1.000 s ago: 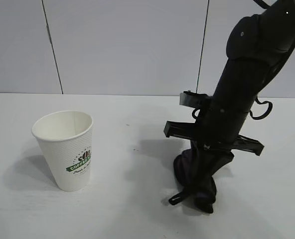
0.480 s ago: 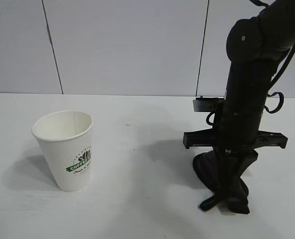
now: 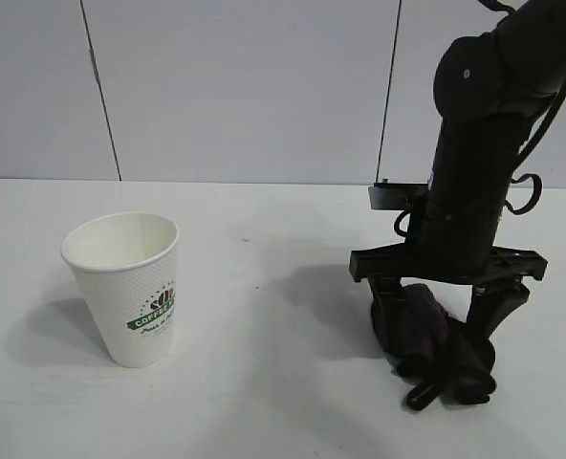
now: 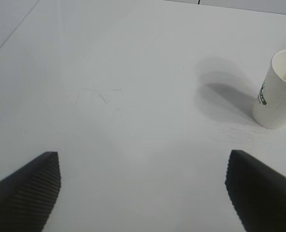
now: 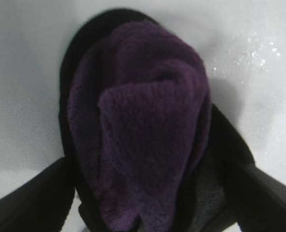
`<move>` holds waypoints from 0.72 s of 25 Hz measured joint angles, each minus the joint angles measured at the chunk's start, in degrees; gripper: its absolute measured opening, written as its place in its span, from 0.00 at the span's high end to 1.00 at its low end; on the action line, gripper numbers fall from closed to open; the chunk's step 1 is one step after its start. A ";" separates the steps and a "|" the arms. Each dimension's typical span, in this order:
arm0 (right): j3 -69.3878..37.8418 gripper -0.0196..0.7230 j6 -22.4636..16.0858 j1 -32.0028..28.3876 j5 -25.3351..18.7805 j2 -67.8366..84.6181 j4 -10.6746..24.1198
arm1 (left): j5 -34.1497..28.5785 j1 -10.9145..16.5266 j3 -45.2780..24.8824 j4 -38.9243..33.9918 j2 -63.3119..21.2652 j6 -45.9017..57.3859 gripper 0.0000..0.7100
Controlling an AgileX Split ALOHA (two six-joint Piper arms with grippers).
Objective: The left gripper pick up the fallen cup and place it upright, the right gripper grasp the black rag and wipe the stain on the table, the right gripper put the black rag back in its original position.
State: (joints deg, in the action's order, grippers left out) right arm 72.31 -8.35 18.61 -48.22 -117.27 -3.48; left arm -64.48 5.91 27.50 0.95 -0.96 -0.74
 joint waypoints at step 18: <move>29.68 0.11 0.05 -0.05 -21.11 34.50 -0.55 | -0.01 0.00 0.00 0.00 0.00 0.00 0.06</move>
State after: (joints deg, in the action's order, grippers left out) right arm 102.00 -8.30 18.56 -69.33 -82.77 -4.02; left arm -64.49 5.91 27.50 0.95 -0.96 -0.74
